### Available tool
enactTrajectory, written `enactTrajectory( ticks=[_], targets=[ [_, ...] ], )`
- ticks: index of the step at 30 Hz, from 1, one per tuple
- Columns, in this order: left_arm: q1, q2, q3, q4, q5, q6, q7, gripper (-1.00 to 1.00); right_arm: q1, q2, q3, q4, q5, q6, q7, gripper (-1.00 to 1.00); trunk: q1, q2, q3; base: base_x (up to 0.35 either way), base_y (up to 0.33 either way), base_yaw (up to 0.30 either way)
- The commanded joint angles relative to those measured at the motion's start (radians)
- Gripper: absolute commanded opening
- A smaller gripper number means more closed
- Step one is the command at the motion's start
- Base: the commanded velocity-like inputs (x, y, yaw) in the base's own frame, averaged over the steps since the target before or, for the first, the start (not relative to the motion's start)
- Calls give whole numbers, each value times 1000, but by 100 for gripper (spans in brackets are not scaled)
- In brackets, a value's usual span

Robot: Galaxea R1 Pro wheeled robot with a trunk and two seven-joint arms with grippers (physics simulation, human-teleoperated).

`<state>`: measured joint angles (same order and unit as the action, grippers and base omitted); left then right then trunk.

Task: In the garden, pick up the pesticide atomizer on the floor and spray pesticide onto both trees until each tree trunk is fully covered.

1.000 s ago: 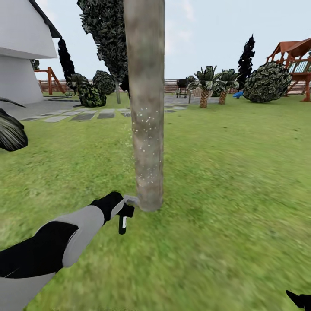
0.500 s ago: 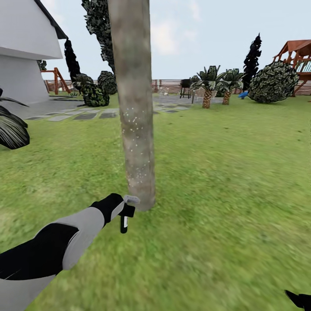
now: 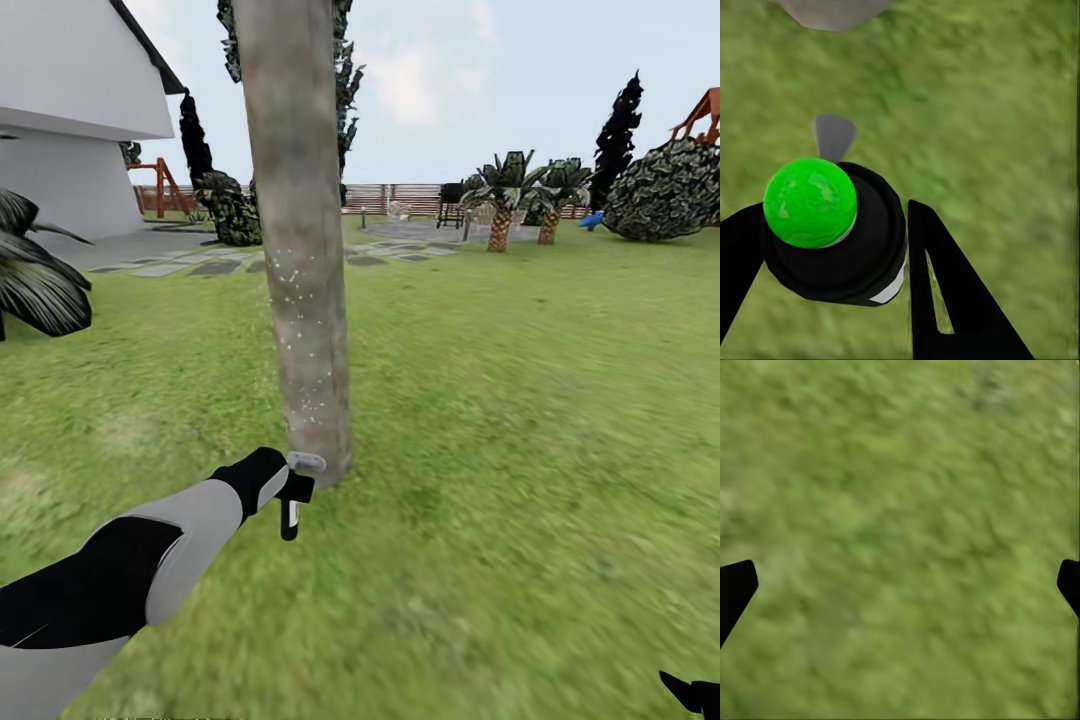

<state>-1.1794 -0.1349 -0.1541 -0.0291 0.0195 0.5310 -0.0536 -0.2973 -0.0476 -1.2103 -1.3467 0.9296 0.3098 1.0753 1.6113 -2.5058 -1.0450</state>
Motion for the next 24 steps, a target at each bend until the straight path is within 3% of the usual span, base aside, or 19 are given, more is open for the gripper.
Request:
enactTrajectory(
  ticks=[1, 14, 24],
  targets=[
    [0, 0, -1, 0, 3, -1, 0, -100, 0, 0, 0, 0, 0, 0, 0, 100, 0, 0, 0, 83, -326, 255],
    [0, 0, -1, 0, 11, -20, 1, -100, 0, 0, 0, 1, 0, 0, 0, 100, 0, 0, 0, 165, -305, 256],
    [0, -5, -2, 0, 11, -25, 1, -100, 0, 0, 1, 2, 1, -1, -7, 100, 0, 0, 0, 34, -316, 33]
  ],
)
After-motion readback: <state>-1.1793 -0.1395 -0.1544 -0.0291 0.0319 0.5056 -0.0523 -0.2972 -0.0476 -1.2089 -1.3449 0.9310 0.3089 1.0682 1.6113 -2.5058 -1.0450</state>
